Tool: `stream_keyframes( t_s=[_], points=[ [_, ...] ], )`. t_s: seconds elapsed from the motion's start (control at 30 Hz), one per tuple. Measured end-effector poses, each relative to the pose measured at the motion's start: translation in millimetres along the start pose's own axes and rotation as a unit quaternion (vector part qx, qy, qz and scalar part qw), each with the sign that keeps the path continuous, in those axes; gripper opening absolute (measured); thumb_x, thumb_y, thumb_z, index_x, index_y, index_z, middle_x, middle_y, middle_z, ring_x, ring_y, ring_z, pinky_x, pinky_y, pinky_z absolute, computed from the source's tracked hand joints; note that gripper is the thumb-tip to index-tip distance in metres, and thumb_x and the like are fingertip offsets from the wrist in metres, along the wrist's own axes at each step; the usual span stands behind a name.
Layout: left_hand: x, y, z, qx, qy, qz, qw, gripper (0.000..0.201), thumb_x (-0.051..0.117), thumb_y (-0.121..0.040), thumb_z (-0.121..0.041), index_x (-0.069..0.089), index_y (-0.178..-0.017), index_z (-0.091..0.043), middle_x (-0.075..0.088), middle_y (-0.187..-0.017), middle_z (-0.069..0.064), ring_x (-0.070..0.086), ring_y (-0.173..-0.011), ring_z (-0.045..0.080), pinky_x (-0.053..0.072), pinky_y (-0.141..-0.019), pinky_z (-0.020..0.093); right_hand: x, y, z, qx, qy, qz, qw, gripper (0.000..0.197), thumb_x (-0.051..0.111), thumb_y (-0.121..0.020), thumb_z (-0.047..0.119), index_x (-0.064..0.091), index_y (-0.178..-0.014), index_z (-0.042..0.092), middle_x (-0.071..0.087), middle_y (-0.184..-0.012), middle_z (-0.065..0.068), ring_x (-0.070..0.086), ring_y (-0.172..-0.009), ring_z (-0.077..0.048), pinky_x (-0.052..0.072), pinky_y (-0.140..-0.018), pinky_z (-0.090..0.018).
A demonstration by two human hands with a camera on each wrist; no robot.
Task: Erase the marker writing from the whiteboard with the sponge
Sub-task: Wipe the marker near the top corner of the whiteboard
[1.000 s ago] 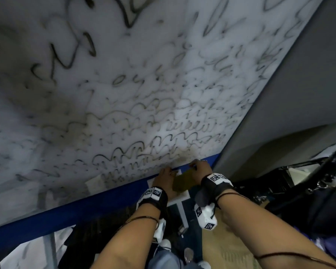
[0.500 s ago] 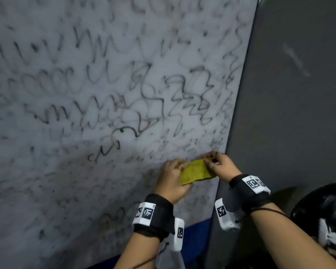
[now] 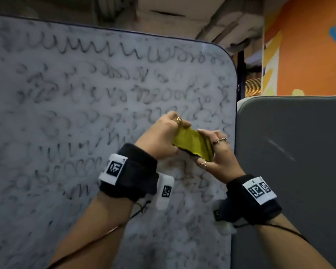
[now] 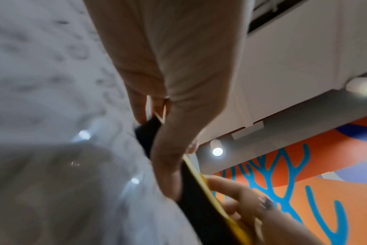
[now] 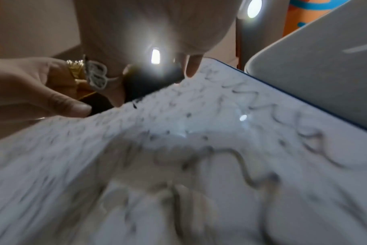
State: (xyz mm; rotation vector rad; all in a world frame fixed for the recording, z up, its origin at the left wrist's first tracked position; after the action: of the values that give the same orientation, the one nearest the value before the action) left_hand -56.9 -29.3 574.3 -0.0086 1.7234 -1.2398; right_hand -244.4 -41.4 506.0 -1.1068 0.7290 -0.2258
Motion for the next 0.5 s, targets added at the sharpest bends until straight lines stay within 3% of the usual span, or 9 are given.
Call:
stream_keyframes(
  t_s=[0.1, 0.17, 0.27, 0.37, 0.5],
  points=[
    [-50, -32, 1, 0.027, -0.069, -0.011, 0.997, 0.065, 0.083, -0.066, -0.017, 0.059, -0.127, -0.012, 0.046, -0.127, 0.009, 0.044, -0.12, 0.02, 0.027, -0.097, 0.01, -16, -28, 3, 0.0, 0.025, -0.111, 0.993, 0.072, 0.057, -0.066, 0.044, 0.047, -0.133, 0.017, 0.044, -0.114, -0.002, 0.038, -0.106, -0.014, 0.026, -0.09, -0.019],
    [-77, -55, 6, 0.014, -0.114, -0.065, 0.991, 0.056, 0.075, -0.078, -0.026, 0.057, -0.129, -0.012, 0.044, -0.132, 0.009, 0.041, -0.125, 0.022, 0.027, -0.104, 0.02, -26, -48, 0, 0.021, 0.036, -0.166, 0.985, 0.073, 0.056, -0.071, 0.045, 0.042, -0.137, 0.018, 0.043, -0.122, -0.01, 0.033, -0.109, -0.015, 0.019, -0.089, -0.014],
    [-97, -88, 10, -0.019, -0.196, -0.133, 0.971, 0.048, 0.055, -0.092, -0.022, 0.047, -0.137, -0.01, 0.037, -0.142, 0.01, 0.034, -0.132, 0.025, 0.025, -0.112, 0.029, -32, -76, -6, 0.046, 0.062, -0.208, 0.975, 0.077, 0.038, -0.076, 0.058, 0.03, -0.145, 0.023, 0.036, -0.129, -0.016, 0.03, -0.12, -0.023, 0.021, -0.099, -0.025],
    [-101, -112, 15, -0.05, -0.289, -0.118, 0.949, 0.053, 0.039, -0.097, -0.024, 0.03, -0.147, -0.012, 0.023, -0.153, 0.01, 0.018, -0.141, 0.027, 0.015, -0.116, 0.035, -38, -100, -4, 0.067, 0.109, -0.216, 0.968, 0.076, 0.025, -0.078, 0.064, 0.021, -0.147, 0.033, 0.029, -0.137, -0.015, 0.027, -0.126, -0.028, 0.025, -0.105, -0.038],
    [-111, -127, 23, -0.088, -0.327, -0.097, 0.936, 0.054, 0.03, -0.1, -0.029, 0.018, -0.151, -0.013, 0.012, -0.158, 0.009, 0.007, -0.145, 0.025, 0.003, -0.118, 0.037, -51, -131, 3, 0.087, 0.168, -0.209, 0.96, 0.06, 0.039, -0.093, 0.048, 0.017, -0.148, 0.036, 0.028, -0.138, -0.016, 0.028, -0.126, -0.033, 0.026, -0.107, -0.043]
  ],
)
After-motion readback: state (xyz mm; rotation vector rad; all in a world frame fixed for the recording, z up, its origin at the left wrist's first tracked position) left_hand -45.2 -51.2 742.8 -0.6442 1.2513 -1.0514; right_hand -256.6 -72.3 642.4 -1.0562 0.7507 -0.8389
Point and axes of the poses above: each hand's wrist, its own y-axis away from the middle knuckle, its own x-axis out of the palm, z = x × y, the point moved 1 cm from there along -y, towards the middle knuckle
